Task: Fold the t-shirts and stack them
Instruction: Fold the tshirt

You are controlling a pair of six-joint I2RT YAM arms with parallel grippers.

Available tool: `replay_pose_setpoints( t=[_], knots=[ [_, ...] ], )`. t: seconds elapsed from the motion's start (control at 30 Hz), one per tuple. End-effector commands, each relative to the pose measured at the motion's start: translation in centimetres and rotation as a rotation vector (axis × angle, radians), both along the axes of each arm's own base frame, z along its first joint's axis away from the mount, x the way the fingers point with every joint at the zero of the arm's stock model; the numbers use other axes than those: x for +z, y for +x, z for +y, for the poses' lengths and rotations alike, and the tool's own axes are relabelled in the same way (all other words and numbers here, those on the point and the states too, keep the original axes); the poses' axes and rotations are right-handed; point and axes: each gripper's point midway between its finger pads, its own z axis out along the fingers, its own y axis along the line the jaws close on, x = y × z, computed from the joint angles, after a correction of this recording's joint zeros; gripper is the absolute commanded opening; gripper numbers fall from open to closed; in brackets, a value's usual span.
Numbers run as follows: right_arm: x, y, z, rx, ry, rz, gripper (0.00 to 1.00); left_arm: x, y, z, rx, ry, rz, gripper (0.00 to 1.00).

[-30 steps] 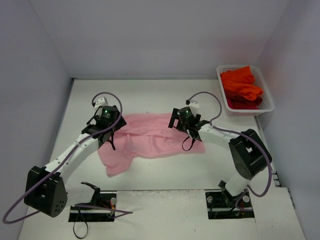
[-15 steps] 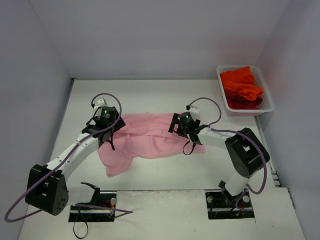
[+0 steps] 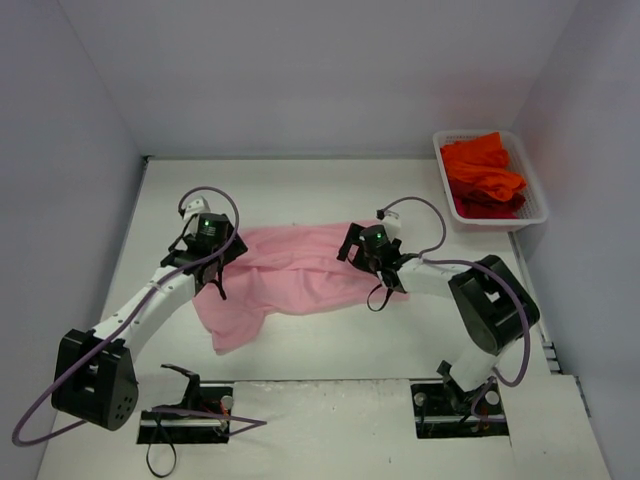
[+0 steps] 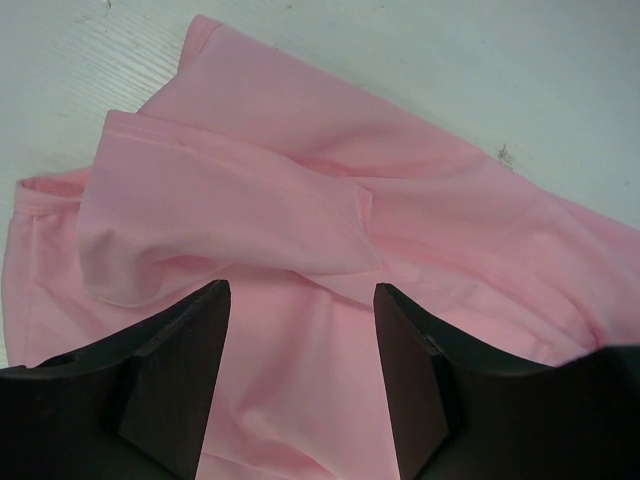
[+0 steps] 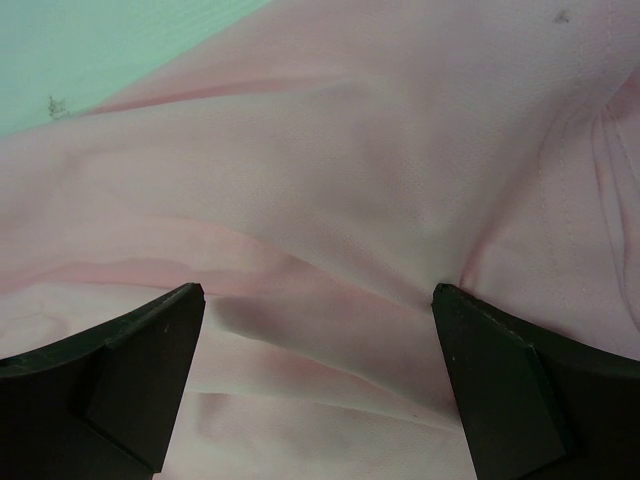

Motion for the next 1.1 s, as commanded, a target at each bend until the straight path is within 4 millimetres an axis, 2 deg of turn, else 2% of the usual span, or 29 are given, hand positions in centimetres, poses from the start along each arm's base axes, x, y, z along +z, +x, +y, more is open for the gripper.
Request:
replay_pose_setpoints(
  t=[0.0, 0.17, 0.3, 0.63, 1.07],
  knots=[
    [-2.3, -1.9, -1.9, -0.041, -0.006, 0.094, 0.95, 1.5, 1.0, 0.1, 0.001, -0.005, -0.058, 0.55],
    [-1.6, -1.9, -3.6, -0.091, 0.005, 0.08, 0.94, 1.6, 0.9, 0.3, 0.0, -0.005, -0.06, 0.55],
    [-2.0, -2.0, -5.0, -0.127, 0.009, 0.091, 0.93, 1.7, 0.7, 0.5, 0.004, -0.006, -0.059, 0.55],
    [-2.3, -2.1, -6.5, -0.17, -0.002, 0.095, 0.93, 1.5, 0.6, 0.9, 0.0, -0.007, -0.057, 0.55],
    [-1.6, -1.8, -8.9, -0.234, -0.013, 0.074, 0.93, 1.3, 0.3, 1.3, -0.001, -0.016, -0.053, 0.55]
  ],
)
